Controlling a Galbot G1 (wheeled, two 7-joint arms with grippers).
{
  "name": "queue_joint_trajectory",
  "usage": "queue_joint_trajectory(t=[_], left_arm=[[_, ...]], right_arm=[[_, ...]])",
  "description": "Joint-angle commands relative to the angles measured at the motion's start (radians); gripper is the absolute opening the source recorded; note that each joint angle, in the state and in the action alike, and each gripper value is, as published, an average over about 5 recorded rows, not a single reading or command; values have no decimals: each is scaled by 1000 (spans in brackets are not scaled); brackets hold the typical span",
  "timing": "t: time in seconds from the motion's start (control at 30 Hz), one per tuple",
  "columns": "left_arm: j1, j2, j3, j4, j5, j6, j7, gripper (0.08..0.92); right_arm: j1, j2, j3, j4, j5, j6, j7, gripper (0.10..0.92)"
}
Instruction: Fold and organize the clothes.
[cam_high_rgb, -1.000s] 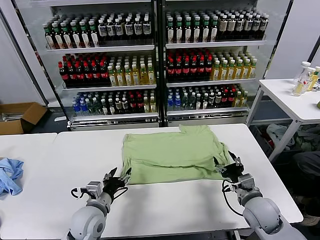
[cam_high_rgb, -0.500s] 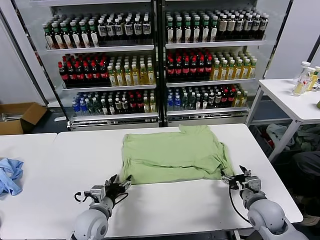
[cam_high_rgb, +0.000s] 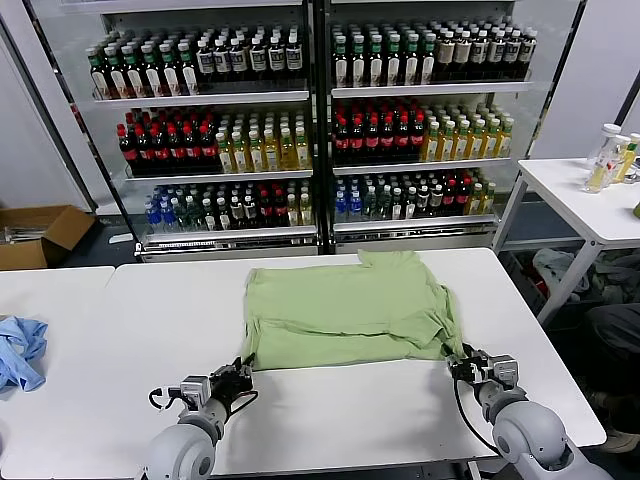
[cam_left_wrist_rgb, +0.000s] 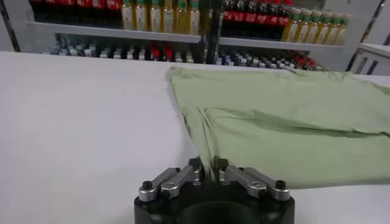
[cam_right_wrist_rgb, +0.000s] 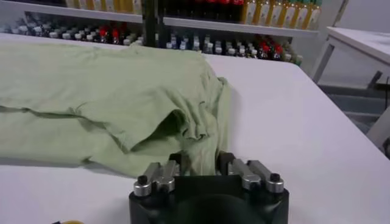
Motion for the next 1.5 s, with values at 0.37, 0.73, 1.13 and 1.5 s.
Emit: queue_joint_trajectory(t=[0.37, 0.73, 1.13, 1.5], left_arm=[[275, 22, -76, -290, -12, 14, 11, 91], [540, -7, -125, -486, 133, 21, 3, 91], [579, 14, -222, -588, 127, 48, -12, 204], [308, 114, -246, -407, -36, 7, -55, 524]], right_arm=[[-306, -45, 172, 256, 19, -11, -7, 129], [-573, -46, 292, 444, -76, -18, -16, 129], [-520, -71, 334, 503, -89, 4, -19, 333], [-116, -99, 109, 304, -16, 34, 15, 653]])
